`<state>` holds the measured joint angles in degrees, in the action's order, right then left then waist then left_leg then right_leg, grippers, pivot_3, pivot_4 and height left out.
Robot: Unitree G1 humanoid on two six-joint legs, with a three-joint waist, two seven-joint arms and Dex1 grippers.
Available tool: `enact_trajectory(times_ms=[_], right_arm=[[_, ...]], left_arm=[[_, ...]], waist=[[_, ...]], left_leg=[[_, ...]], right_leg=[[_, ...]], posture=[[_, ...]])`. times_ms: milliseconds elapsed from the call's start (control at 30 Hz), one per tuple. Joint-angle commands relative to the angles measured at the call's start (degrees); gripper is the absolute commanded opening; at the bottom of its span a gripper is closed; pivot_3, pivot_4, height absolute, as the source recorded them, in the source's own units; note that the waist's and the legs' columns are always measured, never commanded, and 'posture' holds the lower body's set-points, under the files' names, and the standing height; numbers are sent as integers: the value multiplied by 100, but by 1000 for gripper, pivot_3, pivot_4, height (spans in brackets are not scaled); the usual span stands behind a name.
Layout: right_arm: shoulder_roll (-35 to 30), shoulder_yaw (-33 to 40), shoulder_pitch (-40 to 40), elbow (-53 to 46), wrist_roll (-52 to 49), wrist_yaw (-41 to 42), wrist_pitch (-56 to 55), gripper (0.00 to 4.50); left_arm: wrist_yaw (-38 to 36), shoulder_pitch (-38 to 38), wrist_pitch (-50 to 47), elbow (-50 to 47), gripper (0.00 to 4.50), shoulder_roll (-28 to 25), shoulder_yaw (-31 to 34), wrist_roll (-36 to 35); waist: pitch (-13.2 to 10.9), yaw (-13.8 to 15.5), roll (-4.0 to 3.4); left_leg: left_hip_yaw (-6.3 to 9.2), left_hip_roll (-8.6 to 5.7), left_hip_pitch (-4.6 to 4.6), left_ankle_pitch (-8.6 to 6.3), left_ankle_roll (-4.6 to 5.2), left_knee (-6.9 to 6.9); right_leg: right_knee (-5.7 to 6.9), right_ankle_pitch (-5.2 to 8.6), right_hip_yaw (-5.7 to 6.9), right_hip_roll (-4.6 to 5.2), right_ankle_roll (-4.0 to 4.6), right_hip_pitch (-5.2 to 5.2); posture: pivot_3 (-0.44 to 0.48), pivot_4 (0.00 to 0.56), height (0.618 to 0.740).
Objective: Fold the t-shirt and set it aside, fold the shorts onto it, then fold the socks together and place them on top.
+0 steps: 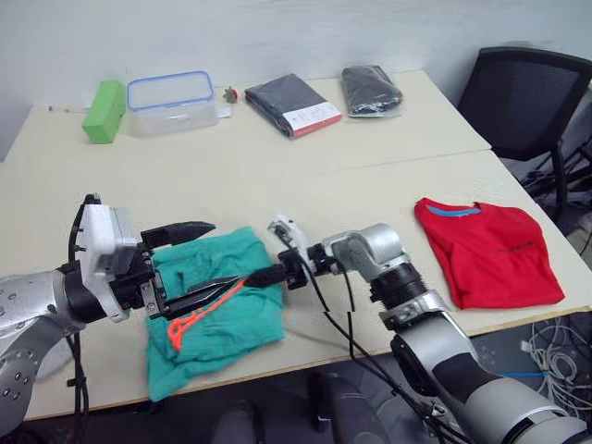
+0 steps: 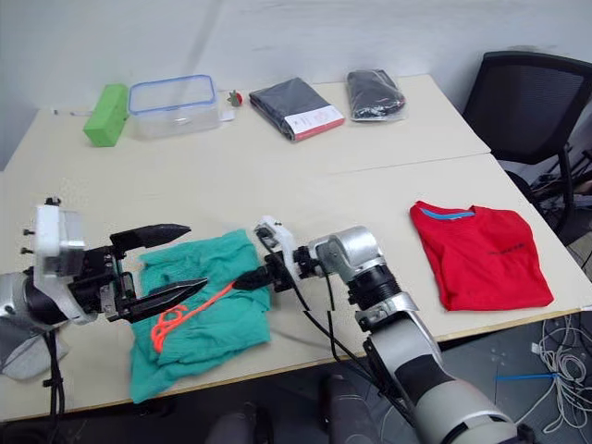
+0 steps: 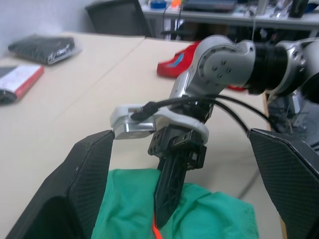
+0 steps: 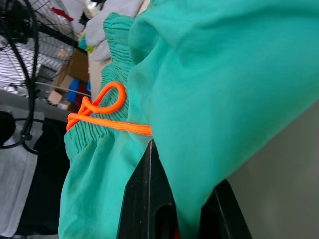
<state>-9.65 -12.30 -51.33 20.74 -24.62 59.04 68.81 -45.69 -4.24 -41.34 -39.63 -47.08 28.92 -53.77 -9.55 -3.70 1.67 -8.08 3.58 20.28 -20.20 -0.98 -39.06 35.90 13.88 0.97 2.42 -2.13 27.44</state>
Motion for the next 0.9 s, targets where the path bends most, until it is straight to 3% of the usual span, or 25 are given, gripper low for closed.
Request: enact_trajectory(times_ms=[33,133,233,367,433,567,700,900], right_arm=[[-836,529,79,-1334,-597,188,534,23],[-1973,791,229,-2072,-920,492,738,23],[-3740,954,477,-2363,-1042,1253,486,23],[-5559,839,834,-1951,-738,2294,-473,23],[-6079,731,903,-1558,-453,2616,-1024,23],[-6586,448,665,-266,316,3019,-2096,23],[-6632,186,241,1169,1108,3206,-3224,23],[-5985,76,-413,3421,2174,1932,-4965,23]], left_arm=[[23,-435,-26,63,4500,-25,-439,-337],[12,-861,-9,144,4500,61,-944,-359],[-141,-1265,81,263,4500,138,-1431,-220],[-324,-1532,199,497,4500,168,-1716,-71],[-402,-1586,267,597,4500,179,-1801,17],[-509,-1629,372,715,4500,201,-1913,168],[-555,-1645,421,740,4500,215,-1943,235],[-571,-1710,486,689,4500,266,-2079,310]], waist=[[-1,47,-2],[-5,84,-8],[-11,162,-14],[-16,201,-20],[-19,167,-18],[-25,104,-11],[-31,79,-13],[-41,30,-22]], left_leg=[[-2,0,-1,-2,1,0],[-7,-8,4,-5,1,1],[-5,-13,9,-10,1,8],[-20,-4,8,-24,7,11],[-22,-2,1,-32,16,14],[-25,-4,-16,-44,29,4],[-33,-16,-17,-31,43,-2],[-48,-36,-23,0,24,-5]], right_leg=[[-4,-1,-2,-2,-1,-1],[-16,-1,-1,-15,-3,0],[-35,-1,1,-55,-3,2],[-55,2,-25,-86,-9,3],[-57,2,-37,-97,-11,3],[-52,1,-76,-113,-12,0],[-49,-3,-105,-118,-20,2],[-47,-3,-131,-105,-13,1]], posture=[[0,150,740],[0,150,740],[0,150,740],[0,150,740],[0,150,740],[0,150,740],[0,150,740],[0,150,740]])
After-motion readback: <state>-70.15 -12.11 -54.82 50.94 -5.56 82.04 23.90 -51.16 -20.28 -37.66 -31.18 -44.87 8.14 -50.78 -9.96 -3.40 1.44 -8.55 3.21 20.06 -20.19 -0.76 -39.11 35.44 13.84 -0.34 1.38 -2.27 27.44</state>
